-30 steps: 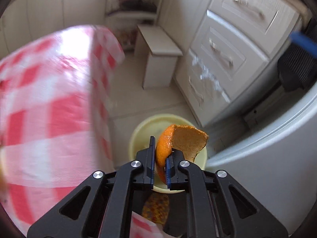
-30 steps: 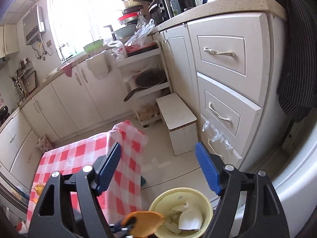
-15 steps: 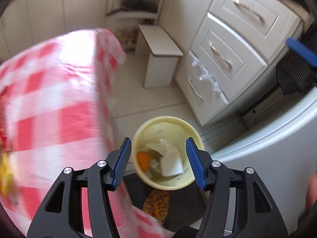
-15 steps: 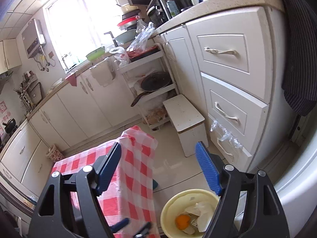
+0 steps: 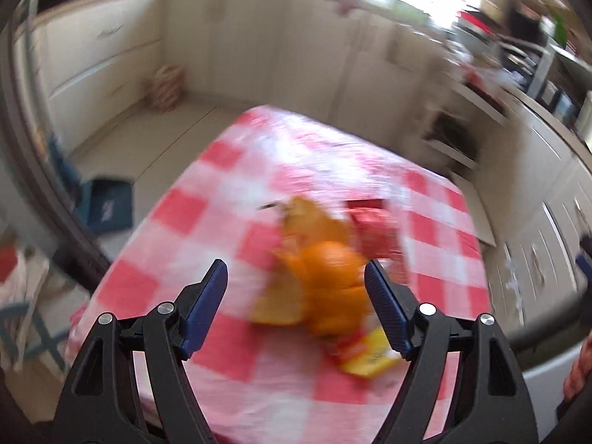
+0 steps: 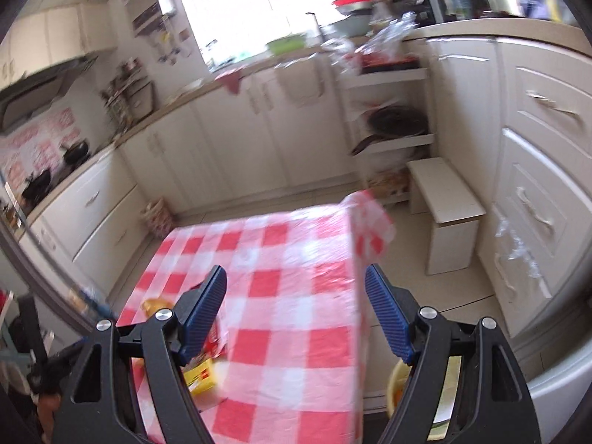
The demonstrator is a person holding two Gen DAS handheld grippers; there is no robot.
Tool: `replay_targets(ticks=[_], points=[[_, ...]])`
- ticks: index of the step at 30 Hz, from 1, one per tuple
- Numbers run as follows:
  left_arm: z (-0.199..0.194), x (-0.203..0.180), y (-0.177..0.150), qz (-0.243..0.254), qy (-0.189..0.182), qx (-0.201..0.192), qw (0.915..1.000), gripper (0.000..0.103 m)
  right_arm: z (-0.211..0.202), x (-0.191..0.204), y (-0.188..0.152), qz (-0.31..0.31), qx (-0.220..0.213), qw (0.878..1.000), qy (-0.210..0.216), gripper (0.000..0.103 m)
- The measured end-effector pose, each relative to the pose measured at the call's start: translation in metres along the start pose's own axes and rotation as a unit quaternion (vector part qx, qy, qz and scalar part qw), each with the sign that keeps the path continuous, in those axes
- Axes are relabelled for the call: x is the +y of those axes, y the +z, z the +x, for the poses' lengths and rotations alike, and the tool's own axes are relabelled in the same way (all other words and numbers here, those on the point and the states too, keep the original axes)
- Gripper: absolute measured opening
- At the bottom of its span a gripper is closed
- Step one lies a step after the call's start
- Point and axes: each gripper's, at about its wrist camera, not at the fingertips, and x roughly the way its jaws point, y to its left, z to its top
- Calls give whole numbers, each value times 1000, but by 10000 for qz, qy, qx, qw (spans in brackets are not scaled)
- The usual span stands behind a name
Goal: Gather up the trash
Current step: 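Grasp an orange peel on the table with the right tool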
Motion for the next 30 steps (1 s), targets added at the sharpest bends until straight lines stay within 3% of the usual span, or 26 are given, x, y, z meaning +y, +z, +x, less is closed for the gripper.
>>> replay_targets(ticks=[3,8,12,18,30], points=[[7,38,3,-556,-61,188,9983,73,27,35,-12,-280,401,9984,295,74],[-1,58,8,-678,-38,45,9977,73,73,99,-44,-941,1135,9866,704,74],[7,69,10,-809,-115,221,9964,73,97,132,-65,-1324,1532,9756,845,74],[14,87,11,-896,-158,424,9949,73,120,160,-88,-1666,1874,9637,920,74],[15,92,13,-918,-292,497,9941,73,153,181,-109,-1876,2177,9534,920,74]])
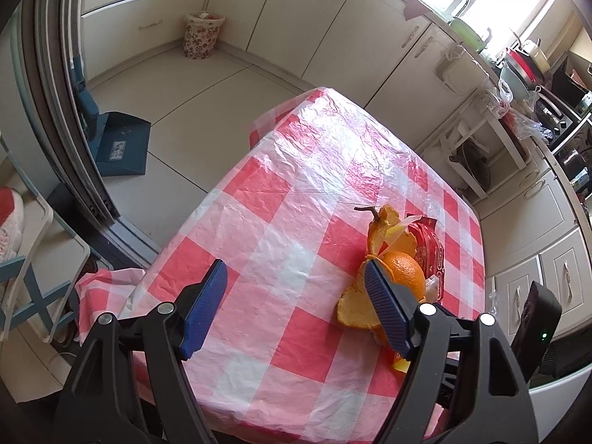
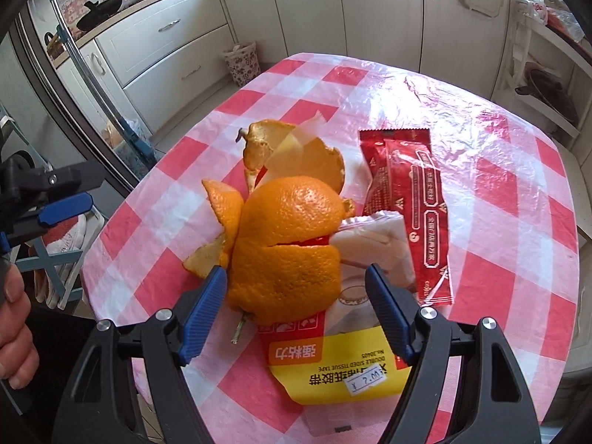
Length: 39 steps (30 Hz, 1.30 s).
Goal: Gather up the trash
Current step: 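Grasp an orange peel on the table with the right tool, then lift the held orange peel off the table with the right tool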
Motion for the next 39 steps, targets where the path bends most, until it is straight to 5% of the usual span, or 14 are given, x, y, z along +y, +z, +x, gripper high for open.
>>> replay_targets(ticks=[5,18,19,20,28,29,31,39], points=[[0,0,0,31,8,2,10000,73,-1,3,0,-38,-27,9997,221,47],[7,-5,-3,132,126,54,9998,73,-46,-12,8,259,-701,9927,944,19],[8,-6,-3,149,137,64,9998,73,-49,-16,8,339,-736,9915,1021,2],[10,-7,-4,165,146,79,9997,73,-51,-21,9,465,-753,9893,1162,1],[16,-14,-8,264,172,156,9994,73,-39,-34,3,649,-168,9917,1095,6],[16,-15,-8,274,164,169,9993,73,-38,-34,1,615,-117,9930,1000,33],[17,-18,-10,332,141,197,9992,73,-36,-31,-2,445,-99,9962,740,65],[20,-24,-13,452,126,252,9986,73,-7,-36,-8,747,21,9944,746,65]])
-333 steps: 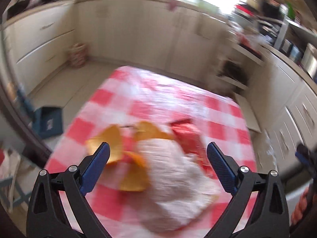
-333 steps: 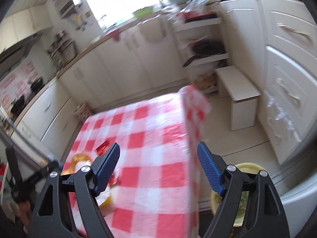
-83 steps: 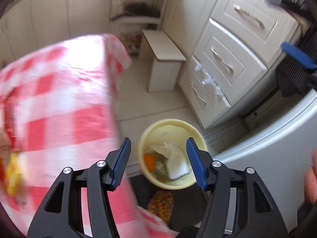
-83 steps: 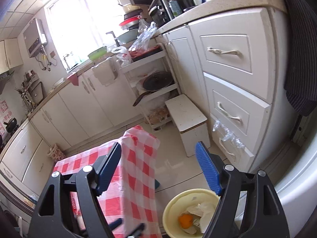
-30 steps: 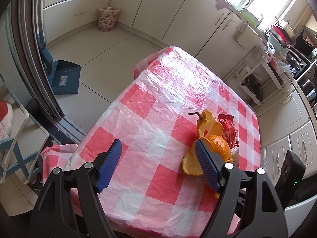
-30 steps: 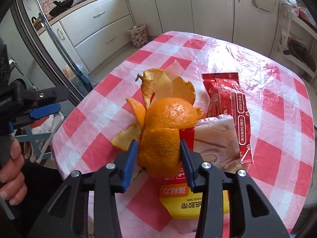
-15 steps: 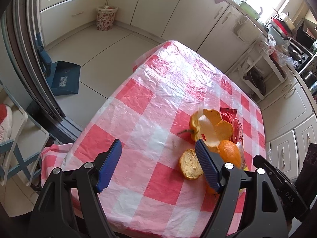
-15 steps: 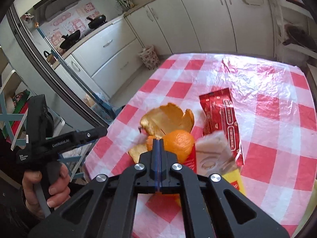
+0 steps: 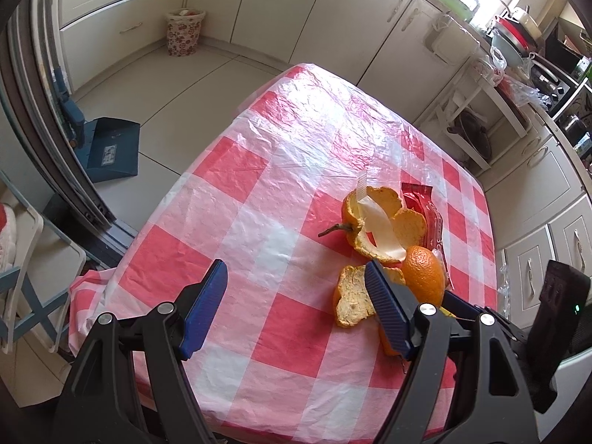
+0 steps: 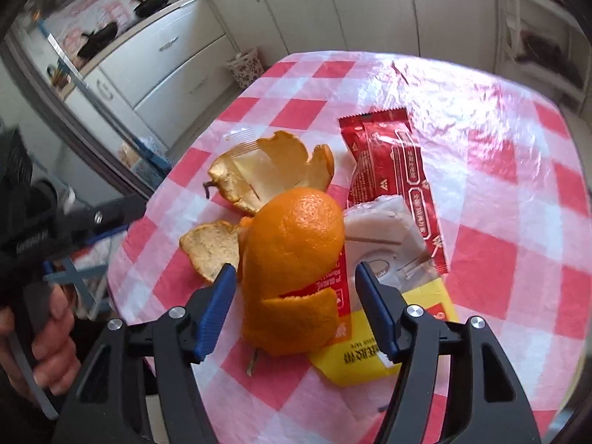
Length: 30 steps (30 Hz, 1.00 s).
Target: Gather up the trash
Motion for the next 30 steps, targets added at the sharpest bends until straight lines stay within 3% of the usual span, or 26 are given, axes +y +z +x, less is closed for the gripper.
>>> replay_targets(ticks=[1,4,5,10,19,25,28,30], points=[[1,1,0,-8,23,13,10000,73,1,-4,1,193,-57,9997,153,64],[9,4,-1,-38,92,108,9999,73,6,-16,4,650,-181,9960,593,40],[13,4,-1,-33,120,163,9998,73,5,-17,5,688,-234,9950,678,31],[35,2,-5,-33,275,372,9989,73,-14,-18,10,769,-535,9864,1349,8],[49,-11,-5,122,465,370,9982,73,-51,-34,6,834,-853,9764,1800,5],[50,-23,-8,333,474,347,9977,73,-84,-50,7,974,-1214,9555,2506,5],[55,-29,-10,444,563,307,9970,74,-95,-46,8,717,-1134,9625,2359,4],[56,-34,-11,541,608,282,9963,74,-91,-45,5,559,-774,9723,2134,5]])
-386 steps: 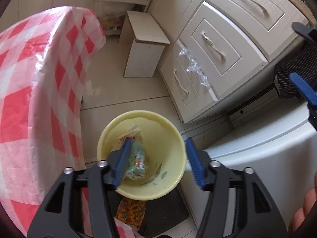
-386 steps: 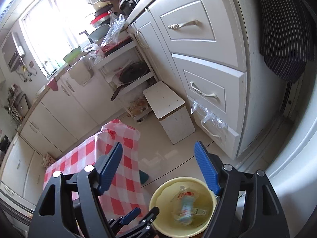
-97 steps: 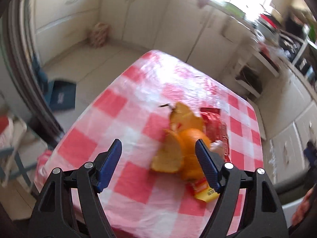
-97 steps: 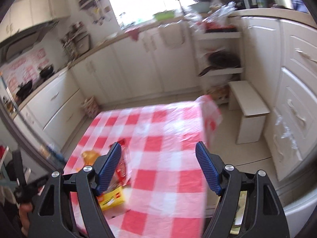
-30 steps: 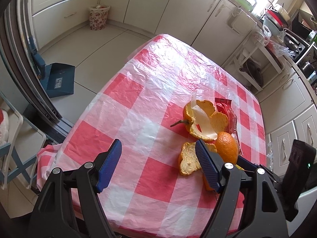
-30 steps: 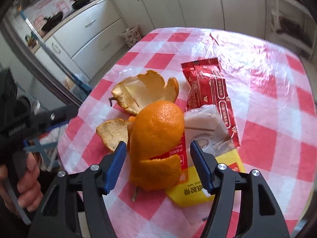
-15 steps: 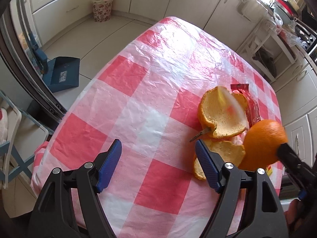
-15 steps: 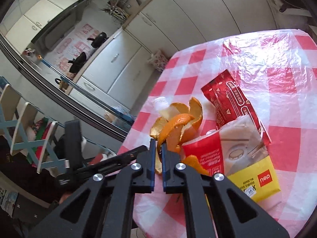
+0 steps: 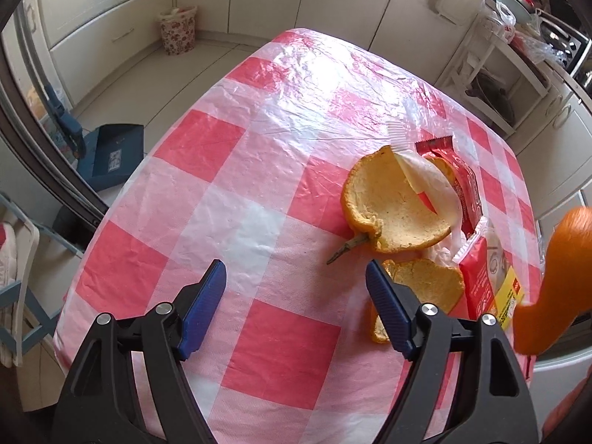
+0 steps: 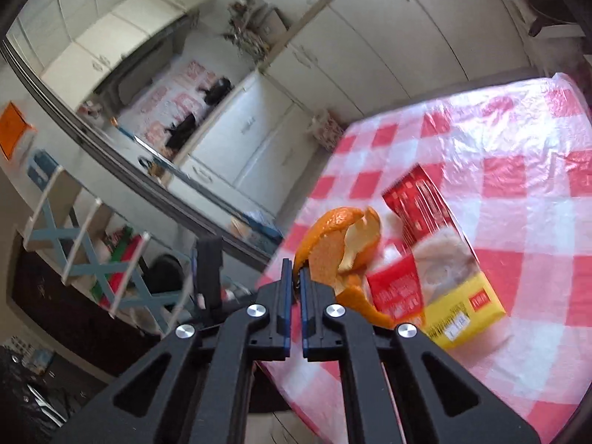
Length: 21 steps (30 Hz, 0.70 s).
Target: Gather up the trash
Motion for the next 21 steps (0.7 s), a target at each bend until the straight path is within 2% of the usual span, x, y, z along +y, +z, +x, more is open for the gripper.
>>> replay_targets(ticks=[3,6,8,13,15,16,21], points=[[-7,-1,0,16,54,-103,9999,74,7,-13,-14,-36,526,9984,-221,5],[-19,7,1,-167,-131,-235,9995,74,23,-28,-28,52,1081,9933,-406,5],[-21,10,1,-214,-246,-217,9992,74,29,-34,-35,118,1262,9910,-423,5],[-7,8,-3,-410,-712,100,9966,74,35,-35,-35,0,1289,9882,-824,11],[-4,3,-3,-349,-706,89,9969,74,37,-35,-36,2,1275,9875,-927,25],[-2,0,-3,-299,-706,82,9970,74,38,-35,-37,-16,1295,9869,-961,40],[2,-20,-7,40,-435,-18,9990,74,52,-29,-45,-50,1433,9859,-864,41]])
